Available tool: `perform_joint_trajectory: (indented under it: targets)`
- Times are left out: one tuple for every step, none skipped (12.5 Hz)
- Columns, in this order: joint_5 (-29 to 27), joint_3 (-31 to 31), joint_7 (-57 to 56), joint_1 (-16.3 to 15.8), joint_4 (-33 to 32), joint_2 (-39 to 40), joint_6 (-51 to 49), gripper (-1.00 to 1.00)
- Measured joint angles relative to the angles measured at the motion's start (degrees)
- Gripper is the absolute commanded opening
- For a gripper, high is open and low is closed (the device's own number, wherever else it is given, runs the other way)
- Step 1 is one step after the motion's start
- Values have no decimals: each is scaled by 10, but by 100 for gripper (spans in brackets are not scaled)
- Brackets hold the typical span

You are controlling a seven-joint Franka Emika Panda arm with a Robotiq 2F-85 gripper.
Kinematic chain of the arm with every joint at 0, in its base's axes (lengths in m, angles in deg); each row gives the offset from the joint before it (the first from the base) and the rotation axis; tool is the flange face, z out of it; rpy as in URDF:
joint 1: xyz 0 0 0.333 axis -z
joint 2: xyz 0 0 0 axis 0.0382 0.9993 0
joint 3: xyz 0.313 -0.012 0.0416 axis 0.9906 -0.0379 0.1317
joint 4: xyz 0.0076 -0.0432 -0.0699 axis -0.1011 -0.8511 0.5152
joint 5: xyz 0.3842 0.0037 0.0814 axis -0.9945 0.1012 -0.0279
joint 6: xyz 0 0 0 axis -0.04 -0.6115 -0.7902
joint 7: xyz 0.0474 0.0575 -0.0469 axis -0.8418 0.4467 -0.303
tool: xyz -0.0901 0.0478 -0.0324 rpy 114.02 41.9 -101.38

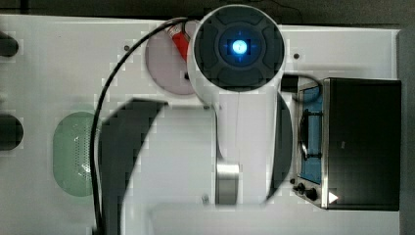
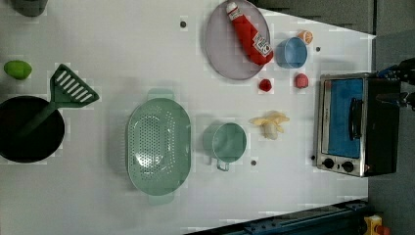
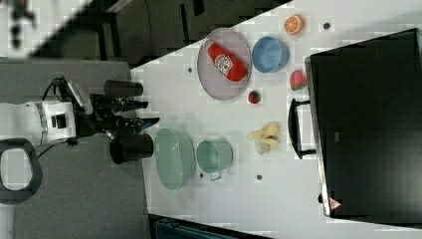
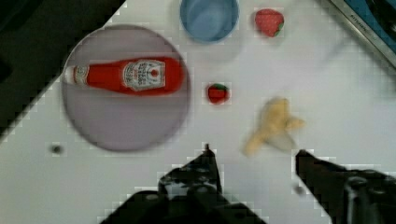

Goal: Pick Banana and place it in strainer.

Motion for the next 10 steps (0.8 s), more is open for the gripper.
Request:
perform_joint_trajectory:
  targets:
    - [6,-10,17,-1,-63,-58,-66,59]
    - [5,-17,22,4,-116,-127,-132,81]
    - [8,-26,24,5,-156,-191,-170,99]
    - [13,-38,25,1,-175,-244,-175,100]
    - [12,-45,27,2,-176,-284,-168,100]
    - [10,-48,34,3,-158,-308,-157,100]
    - [9,-54,39,-1,-140,-322,-141,100]
    - [9,-57,41,-1,-126,-326,-114,100]
    - [10,-57,41,4,-122,-320,-98,100]
    - [16,-54,41,10,-124,-302,-98,100]
